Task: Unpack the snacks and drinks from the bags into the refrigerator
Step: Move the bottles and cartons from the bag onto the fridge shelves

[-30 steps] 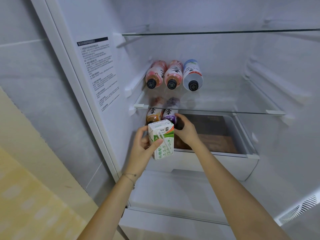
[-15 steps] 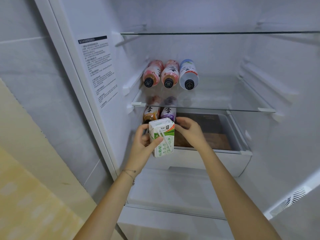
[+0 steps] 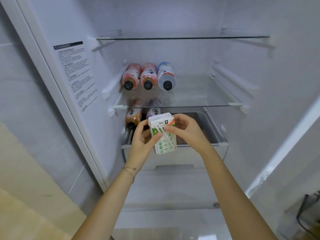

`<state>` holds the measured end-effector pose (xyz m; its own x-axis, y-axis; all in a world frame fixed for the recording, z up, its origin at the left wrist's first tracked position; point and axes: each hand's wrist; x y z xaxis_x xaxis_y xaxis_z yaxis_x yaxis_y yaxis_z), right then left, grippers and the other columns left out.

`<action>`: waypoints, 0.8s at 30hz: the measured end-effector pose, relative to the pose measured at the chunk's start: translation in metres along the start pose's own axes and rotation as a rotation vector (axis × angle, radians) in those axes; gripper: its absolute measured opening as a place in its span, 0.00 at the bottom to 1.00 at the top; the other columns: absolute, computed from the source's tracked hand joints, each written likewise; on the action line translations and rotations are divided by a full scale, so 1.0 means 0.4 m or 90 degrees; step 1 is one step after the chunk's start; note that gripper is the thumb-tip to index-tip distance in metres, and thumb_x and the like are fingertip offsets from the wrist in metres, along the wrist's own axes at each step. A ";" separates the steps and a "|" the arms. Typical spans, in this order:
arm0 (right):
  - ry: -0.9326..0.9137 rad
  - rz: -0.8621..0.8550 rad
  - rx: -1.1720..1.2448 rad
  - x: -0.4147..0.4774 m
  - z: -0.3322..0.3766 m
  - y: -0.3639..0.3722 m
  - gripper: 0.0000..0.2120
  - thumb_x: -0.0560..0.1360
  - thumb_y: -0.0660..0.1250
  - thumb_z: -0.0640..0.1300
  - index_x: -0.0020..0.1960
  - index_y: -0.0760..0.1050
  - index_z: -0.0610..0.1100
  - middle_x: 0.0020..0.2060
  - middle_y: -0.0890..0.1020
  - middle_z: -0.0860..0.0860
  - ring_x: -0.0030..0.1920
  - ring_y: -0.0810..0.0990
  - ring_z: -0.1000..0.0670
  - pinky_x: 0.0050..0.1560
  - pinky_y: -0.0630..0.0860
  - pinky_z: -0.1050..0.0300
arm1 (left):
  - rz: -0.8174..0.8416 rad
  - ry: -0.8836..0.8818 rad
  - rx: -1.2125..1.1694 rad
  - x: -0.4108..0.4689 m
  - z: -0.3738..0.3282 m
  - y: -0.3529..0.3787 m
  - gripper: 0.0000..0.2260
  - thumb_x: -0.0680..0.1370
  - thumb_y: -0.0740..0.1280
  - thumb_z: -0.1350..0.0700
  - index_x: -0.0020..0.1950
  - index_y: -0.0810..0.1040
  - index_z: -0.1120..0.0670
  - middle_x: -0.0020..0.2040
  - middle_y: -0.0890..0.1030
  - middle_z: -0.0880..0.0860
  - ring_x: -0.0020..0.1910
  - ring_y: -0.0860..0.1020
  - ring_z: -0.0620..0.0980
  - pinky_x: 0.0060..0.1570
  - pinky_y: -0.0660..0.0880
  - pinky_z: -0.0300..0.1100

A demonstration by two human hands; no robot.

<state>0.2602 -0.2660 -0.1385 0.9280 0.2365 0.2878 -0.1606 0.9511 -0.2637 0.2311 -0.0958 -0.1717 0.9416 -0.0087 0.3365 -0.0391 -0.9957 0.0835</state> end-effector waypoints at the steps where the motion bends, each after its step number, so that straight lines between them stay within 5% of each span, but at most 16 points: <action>1: -0.014 -0.013 -0.010 -0.006 0.012 -0.008 0.13 0.72 0.74 0.44 0.55 0.78 0.44 0.49 0.84 0.52 0.48 0.83 0.52 0.49 0.81 0.54 | 0.007 0.007 0.001 0.003 -0.005 0.004 0.18 0.74 0.69 0.59 0.62 0.72 0.51 0.53 0.83 0.48 0.54 0.81 0.46 0.48 0.79 0.42; 3: -0.035 -0.036 -0.039 -0.014 0.033 -0.021 0.15 0.71 0.74 0.46 0.56 0.78 0.45 0.49 0.84 0.53 0.47 0.82 0.53 0.48 0.81 0.55 | 0.018 0.009 -0.003 0.007 -0.014 0.010 0.17 0.76 0.69 0.60 0.62 0.71 0.49 0.55 0.81 0.47 0.54 0.80 0.41 0.49 0.78 0.38; 7: -0.054 -0.099 -0.020 -0.022 0.070 -0.046 0.13 0.72 0.74 0.46 0.55 0.78 0.51 0.49 0.84 0.56 0.49 0.82 0.55 0.47 0.79 0.56 | 0.026 0.016 0.004 0.013 -0.035 0.011 0.19 0.73 0.69 0.45 0.62 0.71 0.48 0.54 0.83 0.43 0.56 0.80 0.44 0.52 0.78 0.39; 12: -0.098 -0.252 0.025 -0.002 0.124 -0.080 0.12 0.73 0.73 0.49 0.56 0.78 0.51 0.52 0.83 0.56 0.51 0.81 0.56 0.48 0.78 0.60 | 0.042 0.066 -0.001 0.032 -0.084 0.035 0.20 0.74 0.70 0.48 0.64 0.73 0.50 0.58 0.82 0.51 0.59 0.80 0.53 0.61 0.76 0.52; 16: -0.106 -0.308 0.053 0.040 0.156 -0.111 0.18 0.71 0.70 0.53 0.59 0.78 0.47 0.53 0.83 0.53 0.55 0.81 0.52 0.50 0.81 0.51 | 0.059 0.125 0.041 0.088 -0.153 0.075 0.20 0.77 0.69 0.58 0.67 0.71 0.50 0.59 0.81 0.49 0.60 0.79 0.46 0.57 0.77 0.45; 24: -0.079 -0.337 0.014 0.096 0.141 -0.138 0.11 0.77 0.68 0.46 0.59 0.77 0.48 0.54 0.83 0.52 0.55 0.81 0.51 0.52 0.81 0.52 | 0.093 0.163 0.271 0.259 -0.197 0.152 0.24 0.74 0.73 0.57 0.68 0.72 0.53 0.60 0.80 0.48 0.58 0.78 0.42 0.58 0.78 0.46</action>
<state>0.2856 -0.2982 -0.0608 0.8374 -0.2559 0.4830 0.3102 0.9500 -0.0345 0.3000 -0.1500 -0.0577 0.8223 -0.1815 0.5393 0.0251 -0.9353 -0.3530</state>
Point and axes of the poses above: each hand's wrist, its own x-axis towards the middle knuckle, its own y-axis out of the palm, z = x × y
